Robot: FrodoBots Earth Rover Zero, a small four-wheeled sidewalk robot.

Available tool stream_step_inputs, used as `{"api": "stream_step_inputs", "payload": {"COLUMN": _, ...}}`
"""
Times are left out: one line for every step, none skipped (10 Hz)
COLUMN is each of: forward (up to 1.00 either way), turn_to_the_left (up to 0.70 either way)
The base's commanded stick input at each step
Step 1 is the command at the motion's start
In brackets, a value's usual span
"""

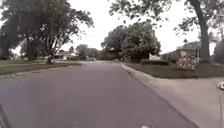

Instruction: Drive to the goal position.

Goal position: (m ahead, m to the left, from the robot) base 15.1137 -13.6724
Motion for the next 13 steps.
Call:
{"api": "stream_step_inputs", "payload": {"forward": 0.70, "turn_to_the_left": 0.00}}
{"api": "stream_step_inputs", "payload": {"forward": 0.70, "turn_to_the_left": 0.00}}
{"api": "stream_step_inputs", "payload": {"forward": 0.70, "turn_to_the_left": 0.00}}
{"api": "stream_step_inputs", "payload": {"forward": 0.70, "turn_to_the_left": 0.00}}
{"api": "stream_step_inputs", "payload": {"forward": 0.70, "turn_to_the_left": 0.00}}
{"api": "stream_step_inputs", "payload": {"forward": 0.70, "turn_to_the_left": 0.00}}
{"api": "stream_step_inputs", "payload": {"forward": 0.70, "turn_to_the_left": 0.00}}
{"api": "stream_step_inputs", "payload": {"forward": 0.70, "turn_to_the_left": 0.00}}
{"api": "stream_step_inputs", "payload": {"forward": 0.70, "turn_to_the_left": 0.00}}
{"api": "stream_step_inputs", "payload": {"forward": 0.70, "turn_to_the_left": 0.00}}
{"api": "stream_step_inputs", "payload": {"forward": 0.70, "turn_to_the_left": 0.00}}
{"api": "stream_step_inputs", "payload": {"forward": 0.70, "turn_to_the_left": 0.00}}
{"api": "stream_step_inputs", "payload": {"forward": 0.70, "turn_to_the_left": 0.00}}
